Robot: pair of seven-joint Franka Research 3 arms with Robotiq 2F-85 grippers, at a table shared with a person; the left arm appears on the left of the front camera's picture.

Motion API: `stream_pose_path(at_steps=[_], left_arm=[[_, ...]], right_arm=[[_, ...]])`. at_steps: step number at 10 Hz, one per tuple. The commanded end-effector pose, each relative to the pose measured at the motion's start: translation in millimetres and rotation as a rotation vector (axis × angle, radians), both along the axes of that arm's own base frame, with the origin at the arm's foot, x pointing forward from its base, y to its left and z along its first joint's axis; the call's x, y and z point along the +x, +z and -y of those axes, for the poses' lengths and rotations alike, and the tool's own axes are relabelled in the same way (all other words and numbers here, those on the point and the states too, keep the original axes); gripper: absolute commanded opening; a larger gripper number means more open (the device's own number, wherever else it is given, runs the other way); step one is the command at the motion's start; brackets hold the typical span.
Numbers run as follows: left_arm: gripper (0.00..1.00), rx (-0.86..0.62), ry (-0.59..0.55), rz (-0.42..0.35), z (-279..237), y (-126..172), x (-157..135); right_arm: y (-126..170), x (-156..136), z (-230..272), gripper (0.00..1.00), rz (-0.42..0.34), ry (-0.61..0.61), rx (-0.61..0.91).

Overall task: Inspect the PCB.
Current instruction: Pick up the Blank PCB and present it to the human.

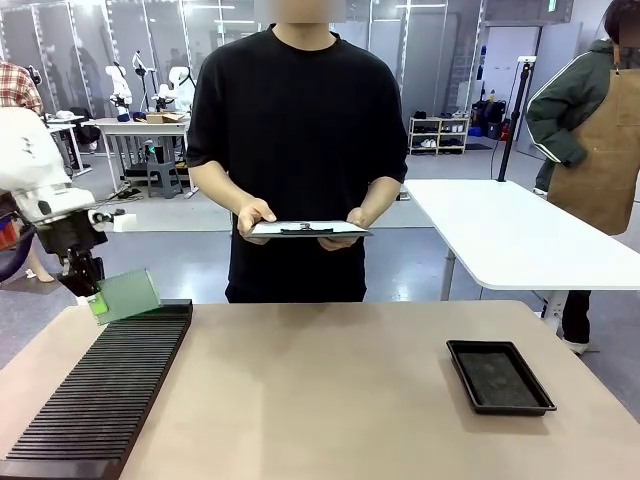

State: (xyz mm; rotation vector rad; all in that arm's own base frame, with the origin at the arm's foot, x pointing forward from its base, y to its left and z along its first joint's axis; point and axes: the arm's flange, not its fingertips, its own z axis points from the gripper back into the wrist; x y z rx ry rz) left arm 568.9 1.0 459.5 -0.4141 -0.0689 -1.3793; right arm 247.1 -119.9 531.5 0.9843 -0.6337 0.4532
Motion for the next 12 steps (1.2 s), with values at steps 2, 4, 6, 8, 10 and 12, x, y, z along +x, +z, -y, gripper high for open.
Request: stream_pose_path(at_steps=[2, 4, 6, 8, 10, 12], left_arm=[[0.0, -0.413, 0.195, -0.136, -5, -5, -8], [0.0, -0.644, 0.415, -0.269, 4, -13, -16], [0.0, -0.694, 0.526, -0.515, 29, -41, -8], [0.0, -0.729, 0.693, -0.681, 44, -66, -7], [0.0, -0.764, 0.686, -0.77, 49, -75, -13], [0.0, -0.804, 0.788, -0.851, 40, -105, -2]], right_arm=[[2, 1, 0, 1.0, 0.021, 0.011, 0.002], [2, 1, 0, 1.0, 0.021, 0.011, 0.002], [2, 1, 0, 1.0, 0.021, 0.011, 0.002], [2, 1, 0, 1.0, 0.021, 0.011, 0.002], [2, 1, 0, 1.0, 0.021, 0.011, 0.002], [2, 1, 0, 1.0, 0.021, 0.011, 0.002]])
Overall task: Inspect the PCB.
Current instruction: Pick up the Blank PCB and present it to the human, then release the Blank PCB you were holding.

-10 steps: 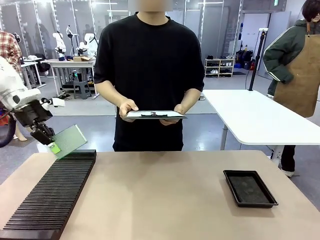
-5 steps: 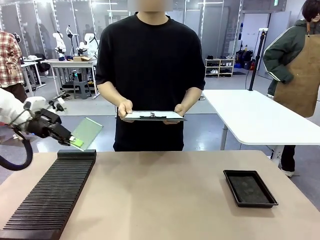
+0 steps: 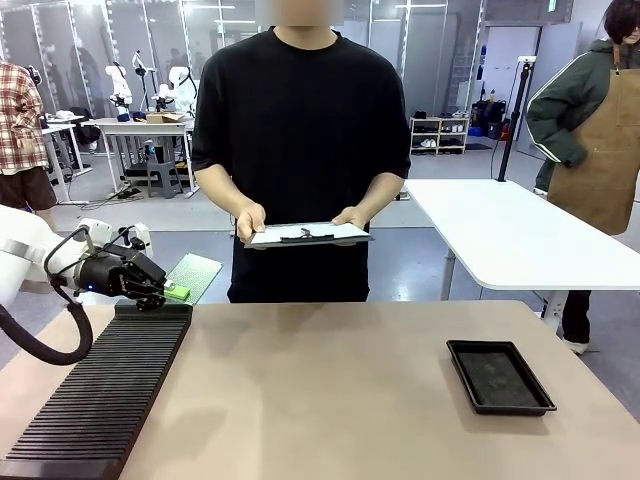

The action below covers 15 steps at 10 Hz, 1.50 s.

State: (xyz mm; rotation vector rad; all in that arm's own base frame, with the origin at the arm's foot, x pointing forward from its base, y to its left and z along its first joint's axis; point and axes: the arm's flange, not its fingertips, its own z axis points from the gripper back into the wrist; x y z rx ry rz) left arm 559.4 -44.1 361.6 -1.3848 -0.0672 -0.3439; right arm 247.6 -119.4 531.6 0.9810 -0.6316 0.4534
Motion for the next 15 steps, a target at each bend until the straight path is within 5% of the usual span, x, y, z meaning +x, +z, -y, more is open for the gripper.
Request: stream_pose_path(at_steps=[1, 3, 4, 15], left_arm=[[0.0, -0.091, 0.055, -0.055, -8.4, -17.0, 11.2], [0.0, -0.09, -0.019, 0.006, -9.5, -17.0, 9.6], [0.0, -0.045, 0.044, -0.046, -9.8, -23.2, 5.5], [0.0, -0.045, 0.044, -0.046, -9.8, -23.2, 5.5]], right_arm=[[1.6, 0.6, 0.9, 1.0, 0.022, 0.011, 0.006], [1.6, 0.6, 0.9, 1.0, 0.022, 0.011, 0.006], [1.6, 0.6, 0.9, 1.0, 0.022, 0.011, 0.006], [1.6, 0.6, 0.9, 1.0, 0.022, 0.011, 0.006]])
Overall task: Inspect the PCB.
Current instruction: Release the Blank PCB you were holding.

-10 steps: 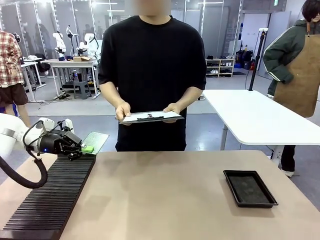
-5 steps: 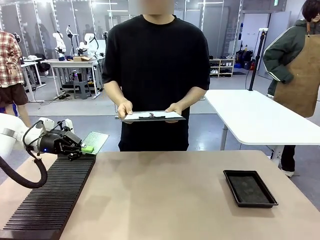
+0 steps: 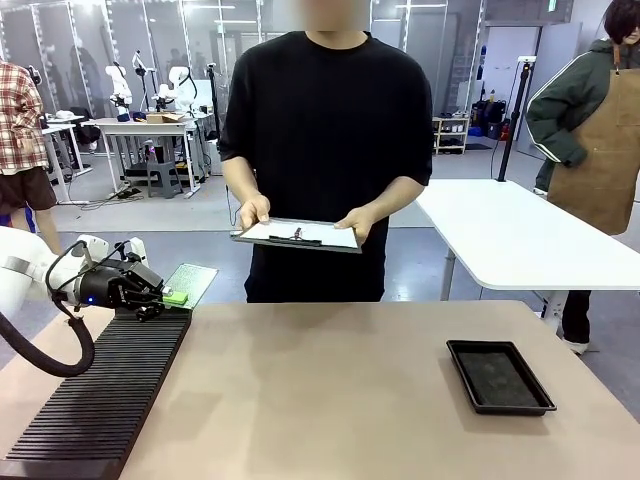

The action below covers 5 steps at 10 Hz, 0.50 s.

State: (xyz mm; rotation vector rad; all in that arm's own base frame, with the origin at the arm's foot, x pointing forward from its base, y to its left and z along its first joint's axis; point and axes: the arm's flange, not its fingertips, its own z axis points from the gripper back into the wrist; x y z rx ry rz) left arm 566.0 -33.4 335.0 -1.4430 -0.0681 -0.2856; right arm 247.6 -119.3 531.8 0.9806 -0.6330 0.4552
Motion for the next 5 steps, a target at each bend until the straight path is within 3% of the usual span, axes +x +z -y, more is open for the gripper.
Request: stream_pose_path(at_steps=[1, 5], left_arm=[[0.0, 0.01, 0.008, -0.005, 0.9, 3.4, -1.1], [0.0, 0.01, 0.008, -0.005, 0.9, 3.4, -1.1]], right_arm=[[1.5, 0.5, 0.9, 1.0, 0.02, 0.01, 0.006], [1.5, 0.5, 0.9, 1.0, 0.02, 0.01, 0.006]])
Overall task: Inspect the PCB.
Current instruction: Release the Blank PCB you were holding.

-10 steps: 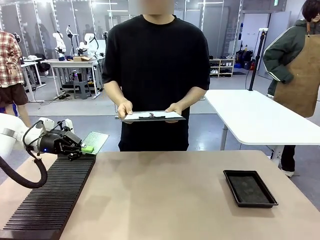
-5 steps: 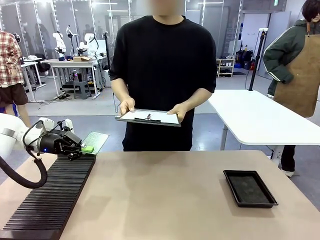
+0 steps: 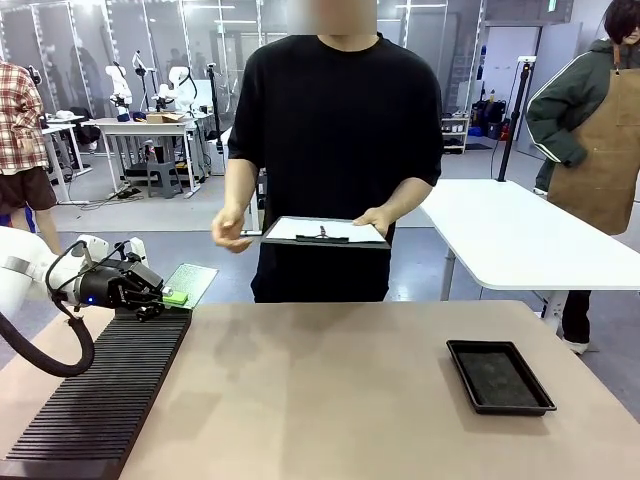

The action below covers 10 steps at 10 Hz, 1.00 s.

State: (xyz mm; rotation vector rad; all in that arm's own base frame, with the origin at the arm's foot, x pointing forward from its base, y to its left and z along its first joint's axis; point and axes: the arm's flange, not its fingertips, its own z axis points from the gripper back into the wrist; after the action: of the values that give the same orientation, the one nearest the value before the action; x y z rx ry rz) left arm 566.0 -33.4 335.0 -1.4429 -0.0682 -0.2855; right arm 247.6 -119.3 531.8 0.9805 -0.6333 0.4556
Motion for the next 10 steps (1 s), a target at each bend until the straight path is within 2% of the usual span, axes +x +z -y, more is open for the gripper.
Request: stream_pose_path(at_steps=[1, 10], left_arm=[[0.0, 0.01, 0.008, -0.005, 0.9, 3.4, -1.1], [0.0, 0.01, 0.008, -0.005, 0.9, 3.4, -1.1]], right_arm=[[1.5, 0.5, 0.9, 1.0, 0.02, 0.01, 0.006], [1.5, 0.5, 0.9, 1.0, 0.02, 0.01, 0.006]])
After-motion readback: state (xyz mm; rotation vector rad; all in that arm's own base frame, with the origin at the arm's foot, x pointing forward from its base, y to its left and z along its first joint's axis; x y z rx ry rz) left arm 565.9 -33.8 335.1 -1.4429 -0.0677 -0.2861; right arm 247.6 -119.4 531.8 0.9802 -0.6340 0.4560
